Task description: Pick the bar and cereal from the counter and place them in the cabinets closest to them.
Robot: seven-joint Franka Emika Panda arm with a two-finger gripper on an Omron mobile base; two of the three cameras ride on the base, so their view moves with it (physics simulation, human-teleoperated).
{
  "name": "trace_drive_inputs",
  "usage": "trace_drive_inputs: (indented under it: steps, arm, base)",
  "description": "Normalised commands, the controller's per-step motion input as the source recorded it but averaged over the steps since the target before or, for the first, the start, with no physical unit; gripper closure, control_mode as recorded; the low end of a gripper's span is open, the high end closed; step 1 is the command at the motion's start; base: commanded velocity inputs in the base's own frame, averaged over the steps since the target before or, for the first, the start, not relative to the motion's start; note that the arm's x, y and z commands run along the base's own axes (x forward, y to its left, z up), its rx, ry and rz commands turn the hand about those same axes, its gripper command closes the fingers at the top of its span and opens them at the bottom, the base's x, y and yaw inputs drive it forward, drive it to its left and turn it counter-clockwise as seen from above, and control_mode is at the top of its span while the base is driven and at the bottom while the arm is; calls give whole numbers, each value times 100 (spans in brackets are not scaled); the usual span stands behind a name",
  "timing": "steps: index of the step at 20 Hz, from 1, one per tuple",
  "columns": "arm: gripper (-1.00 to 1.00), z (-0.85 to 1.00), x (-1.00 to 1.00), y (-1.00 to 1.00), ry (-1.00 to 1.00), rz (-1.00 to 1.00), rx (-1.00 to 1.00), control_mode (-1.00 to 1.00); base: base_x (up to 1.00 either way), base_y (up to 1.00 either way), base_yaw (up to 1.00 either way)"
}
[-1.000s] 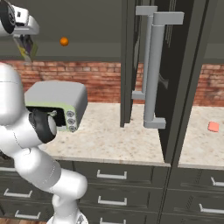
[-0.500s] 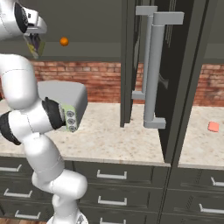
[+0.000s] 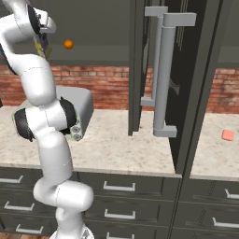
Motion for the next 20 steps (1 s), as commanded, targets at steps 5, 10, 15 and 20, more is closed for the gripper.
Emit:
trace_drive_inputs:
  steps: [5, 10, 15, 20]
  arm:
    - [100, -1, 80, 30, 0, -4, 0, -100]
    - [100, 0, 73, 27, 0, -5, 0, -100]
    - [100, 13, 1, 6, -11, 0, 0, -100]
    - [-100, 9, 14, 4, -20, 0, 0, -100]
  base:
    - [0, 0, 0]
    - [0, 0, 0]
    - [0, 0, 0]
    - [0, 0, 0]
